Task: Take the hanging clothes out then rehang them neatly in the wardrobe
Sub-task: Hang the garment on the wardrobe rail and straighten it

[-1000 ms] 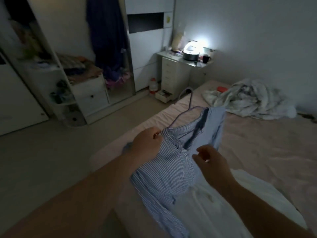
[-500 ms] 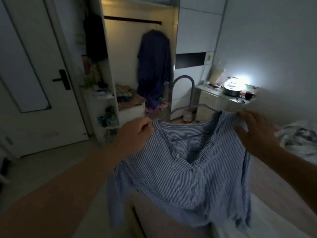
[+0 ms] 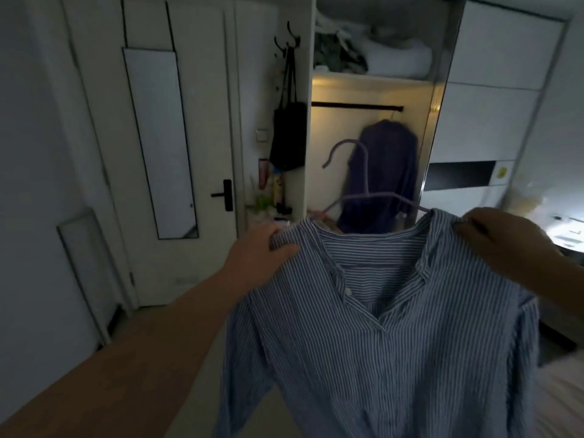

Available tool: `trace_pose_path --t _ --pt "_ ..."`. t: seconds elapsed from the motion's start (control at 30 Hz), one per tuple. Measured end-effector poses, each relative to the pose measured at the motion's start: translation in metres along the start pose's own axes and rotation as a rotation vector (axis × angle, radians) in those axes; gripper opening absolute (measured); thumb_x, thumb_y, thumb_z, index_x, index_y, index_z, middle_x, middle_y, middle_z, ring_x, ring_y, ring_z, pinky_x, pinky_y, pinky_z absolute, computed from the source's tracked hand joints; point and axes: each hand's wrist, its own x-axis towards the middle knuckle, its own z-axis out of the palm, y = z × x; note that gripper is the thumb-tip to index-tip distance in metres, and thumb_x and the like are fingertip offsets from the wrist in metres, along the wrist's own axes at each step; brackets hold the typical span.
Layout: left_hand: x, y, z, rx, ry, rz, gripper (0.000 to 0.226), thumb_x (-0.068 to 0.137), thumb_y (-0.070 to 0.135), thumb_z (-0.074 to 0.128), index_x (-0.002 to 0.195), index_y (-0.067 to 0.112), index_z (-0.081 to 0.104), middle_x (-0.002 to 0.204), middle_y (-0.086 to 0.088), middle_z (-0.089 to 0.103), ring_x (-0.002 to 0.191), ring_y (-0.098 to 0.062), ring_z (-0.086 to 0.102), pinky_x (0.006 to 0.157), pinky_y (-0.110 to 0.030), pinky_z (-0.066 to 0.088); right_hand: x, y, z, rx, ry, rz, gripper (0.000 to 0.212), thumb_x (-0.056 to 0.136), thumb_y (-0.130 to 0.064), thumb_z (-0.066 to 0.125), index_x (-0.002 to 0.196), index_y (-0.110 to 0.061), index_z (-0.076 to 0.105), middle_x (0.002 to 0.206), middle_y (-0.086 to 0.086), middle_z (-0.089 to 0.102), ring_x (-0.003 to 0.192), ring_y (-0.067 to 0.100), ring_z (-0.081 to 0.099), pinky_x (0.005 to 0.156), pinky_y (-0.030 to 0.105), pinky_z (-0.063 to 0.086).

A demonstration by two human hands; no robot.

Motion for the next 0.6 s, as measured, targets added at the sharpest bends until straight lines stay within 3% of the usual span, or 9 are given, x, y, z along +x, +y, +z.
trace_pose_path --t 0.1,0.17,0.27,0.37,0.47,0.53,0.6 --pt "0.043 -0.028 0.0 -0.038 0.101 -0.02 0.021 0.094 0.034 0.049 0.097 0.017 0.06 0.094 -0.004 0.06 0.091 -0.021 0.058 0.073 -0.028 0.039 0.053 -0.005 0.012 -0.02 0.041 -0.043 0.025 0.094 -0.03 0.043 0.082 -0.013 0.056 0.075 0.004 0.052 0.069 0.021 0.048 0.061 0.029 0.03" --pt "0.078 -0.038 -0.001 -0.121 0.158 -0.042 0.024 0.095 0.032 0.047 0.093 0.013 0.062 0.089 -0.005 0.062 0.085 -0.021 0.058 0.072 -0.03 0.041 0.092 -0.006 0.019 -0.009 0.058 -0.069 0.024 0.093 -0.03 0.045 0.079 -0.014 0.054 0.068 -0.001 0.049 0.063 0.017 0.046 0.056 0.029 0.03" --pt "0.132 -0.052 -0.006 -0.16 0.188 -0.041 0.021 0.095 0.03 0.047 0.088 0.016 0.062 0.079 0.003 0.058 0.078 -0.016 0.054 0.062 -0.023 0.038 0.153 -0.005 0.034 0.024 0.066 -0.095 0.018 0.093 -0.029 0.045 0.079 -0.019 0.051 0.068 -0.003 0.048 0.064 0.015 0.045 0.061 0.03 0.031" --pt "0.182 -0.069 -0.012 -0.17 0.23 -0.039 0.025 0.095 0.03 0.048 0.087 0.011 0.062 0.08 -0.001 0.059 0.071 -0.012 0.052 0.059 -0.02 0.035 0.208 -0.013 0.05 0.041 0.074 -0.098 0.016 0.094 -0.03 0.044 0.086 -0.018 0.052 0.081 0.006 0.052 0.075 0.021 0.047 0.067 0.029 0.03" --pt "0.223 -0.087 -0.019 -0.13 0.232 -0.035 0.026 0.095 0.03 0.047 0.073 0.018 0.055 0.071 0.005 0.052 0.063 -0.003 0.045 0.053 -0.015 0.03 0.252 -0.024 0.066 0.033 0.056 -0.083 0.017 0.094 -0.03 0.042 0.087 -0.017 0.051 0.085 0.009 0.053 0.075 0.021 0.046 0.069 0.029 0.03" --pt "0.253 -0.1 -0.021 -0.12 0.229 -0.022 0.032 0.095 0.03 0.047 0.063 0.023 0.046 0.067 0.005 0.048 0.06 -0.004 0.043 0.053 -0.019 0.029 0.278 -0.03 0.076 0.012 0.058 -0.081 0.021 0.095 -0.029 0.042 0.088 -0.014 0.054 0.084 0.011 0.055 0.073 0.021 0.045 0.066 0.029 0.029" --pt "0.285 -0.116 -0.024 -0.119 0.224 -0.011 0.03 0.095 0.031 0.047 0.068 0.019 0.052 0.07 0.003 0.052 0.063 -0.008 0.047 0.057 -0.023 0.034 0.302 -0.037 0.085 -0.012 0.072 -0.068 0.025 0.095 -0.029 0.041 0.091 -0.01 0.058 0.084 0.012 0.056 0.073 0.021 0.045 0.065 0.029 0.028"
